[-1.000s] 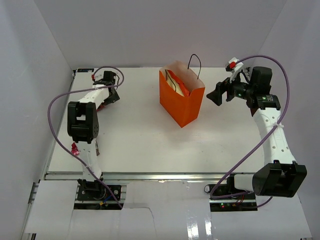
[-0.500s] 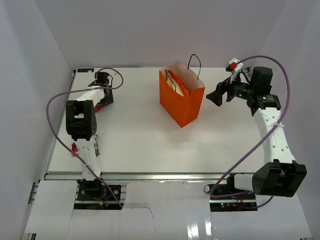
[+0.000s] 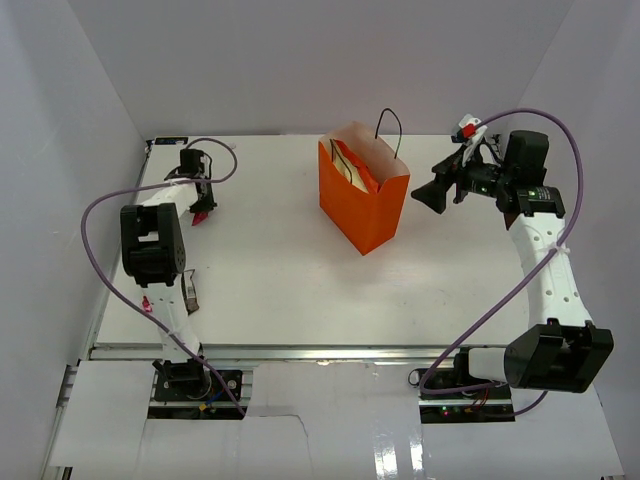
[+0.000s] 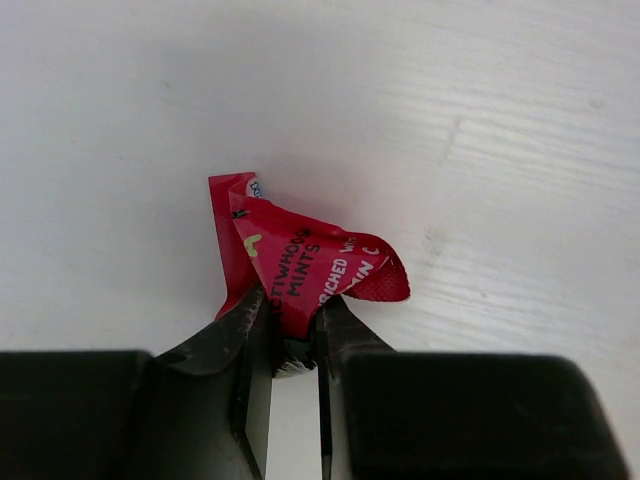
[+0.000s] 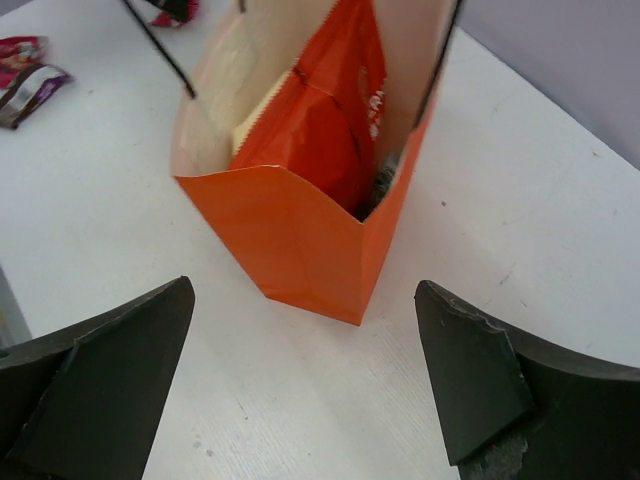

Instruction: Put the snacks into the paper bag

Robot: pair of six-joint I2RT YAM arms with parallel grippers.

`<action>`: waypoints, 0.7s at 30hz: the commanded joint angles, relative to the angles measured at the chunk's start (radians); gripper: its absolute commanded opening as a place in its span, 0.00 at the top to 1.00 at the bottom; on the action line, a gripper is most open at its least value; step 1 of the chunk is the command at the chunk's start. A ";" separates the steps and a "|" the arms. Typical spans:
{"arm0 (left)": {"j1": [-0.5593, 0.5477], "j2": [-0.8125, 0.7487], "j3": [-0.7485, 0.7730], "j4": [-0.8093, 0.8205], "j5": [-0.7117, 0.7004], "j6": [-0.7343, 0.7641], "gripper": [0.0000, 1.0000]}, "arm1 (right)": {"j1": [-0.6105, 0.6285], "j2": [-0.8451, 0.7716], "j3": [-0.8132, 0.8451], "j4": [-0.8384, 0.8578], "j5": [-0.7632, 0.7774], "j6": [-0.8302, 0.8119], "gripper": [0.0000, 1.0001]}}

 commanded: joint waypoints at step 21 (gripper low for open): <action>-0.477 -0.569 -0.705 0.613 1.448 -0.531 0.81 | 0.704 0.048 -0.008 -0.287 0.131 -1.064 0.02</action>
